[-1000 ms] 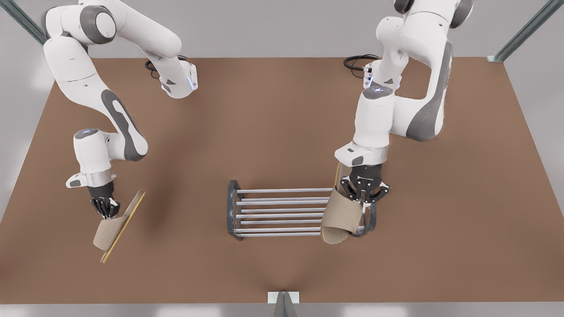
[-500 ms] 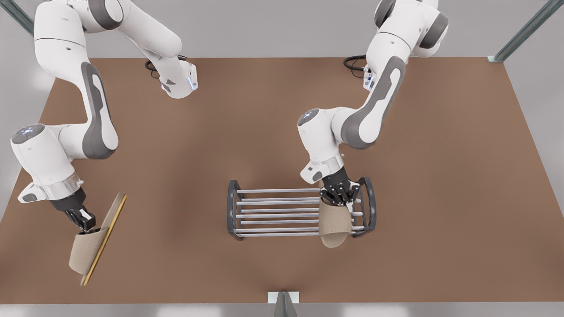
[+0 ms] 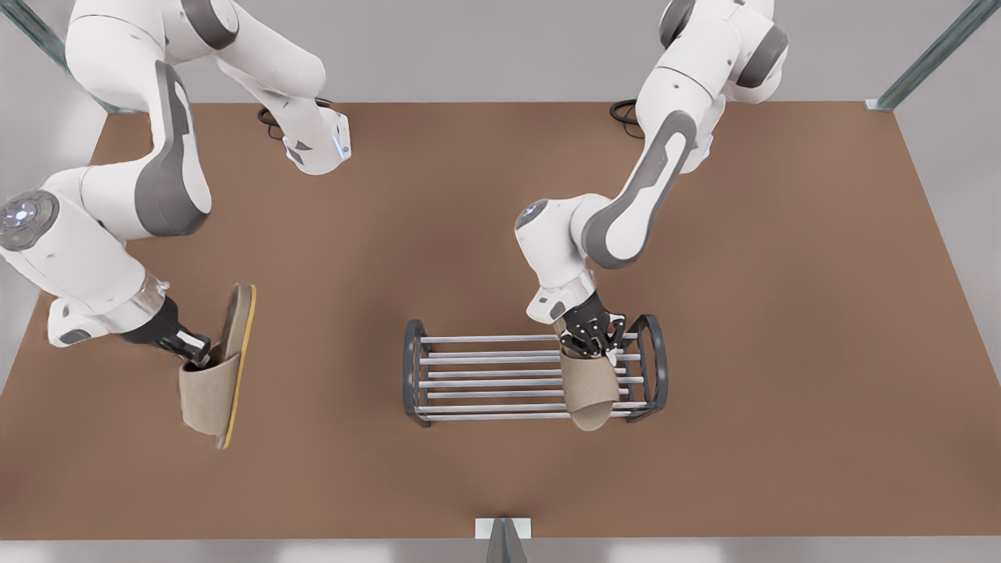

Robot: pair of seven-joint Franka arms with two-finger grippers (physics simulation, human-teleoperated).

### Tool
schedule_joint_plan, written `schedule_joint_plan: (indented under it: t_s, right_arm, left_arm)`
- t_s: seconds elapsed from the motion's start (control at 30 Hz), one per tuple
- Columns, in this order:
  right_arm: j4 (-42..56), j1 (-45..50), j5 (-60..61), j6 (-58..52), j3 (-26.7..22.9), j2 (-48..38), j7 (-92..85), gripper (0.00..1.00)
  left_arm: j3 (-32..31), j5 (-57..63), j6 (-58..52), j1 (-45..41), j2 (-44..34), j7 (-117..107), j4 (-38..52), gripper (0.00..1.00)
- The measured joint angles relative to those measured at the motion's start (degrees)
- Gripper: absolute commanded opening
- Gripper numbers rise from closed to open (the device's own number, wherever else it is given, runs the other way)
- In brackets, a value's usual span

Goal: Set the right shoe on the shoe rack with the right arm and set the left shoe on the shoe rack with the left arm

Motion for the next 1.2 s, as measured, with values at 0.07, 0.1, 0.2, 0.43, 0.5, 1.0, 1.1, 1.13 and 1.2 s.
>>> schedule_joint_plan:
  t_s: [0.07, 0.1, 0.2, 0.43, 0.5, 1.0, 1.1, 1.13, 1.2]
  right_arm:
    - [0.15, 3.94, -0.80, -3.80, -0.53, 0.44, -0.41, 0.21]
    - [0.45, 5.82, -1.10, -5.27, -1.22, 0.94, -0.60, 0.21]
    - [3.36, 8.50, -1.65, -8.71, -3.03, 3.00, -0.95, 0.21]
    - [10.05, 16.76, -1.99, -15.53, -9.65, 5.73, -1.52, 0.21]
    - [10.44, 17.40, -2.01, -17.24, -10.10, 5.90, -1.67, 0.21]
    - [23.30, 32.44, -1.67, -19.73, -20.85, 16.50, -0.80, 0.21]
    - [24.00, 32.58, -1.61, -14.71, -20.72, 17.14, 0.09, 0.21]
    - [24.06, 33.02, -1.62, -12.65, -21.20, 17.26, 0.36, 0.21]
    - [24.10, 34.71, -1.63, -8.63, -22.20, 17.33, 0.98, 0.21]
  left_arm:
    - [0.00, 0.43, -0.07, -0.20, 0.21, -1.66, -0.06, 0.21]
    - [0.00, 0.58, -0.11, -0.23, 0.27, -2.42, -0.07, 0.21]
    - [0.00, 1.83, 0.11, -0.04, 0.41, -4.49, -0.51, 0.21]
    - [0.00, 5.02, 1.68, -0.14, 0.37, -8.18, -2.34, 1.00]
    - [0.02, 6.13, 1.83, 0.12, 0.24, -8.98, -2.50, 1.00]
    - [-7.91, -21.44, -2.89, 13.30, -22.32, -6.72, -4.88, 1.00]
    - [-7.56, -38.60, -10.43, 27.89, -21.85, 1.81, 2.30, 1.00]
    - [-7.52, -42.99, -13.21, 31.61, -20.41, 4.78, 5.10, 1.00]
    - [-6.65, -49.26, -18.35, 35.17, -19.62, 11.03, 6.90, 1.00]
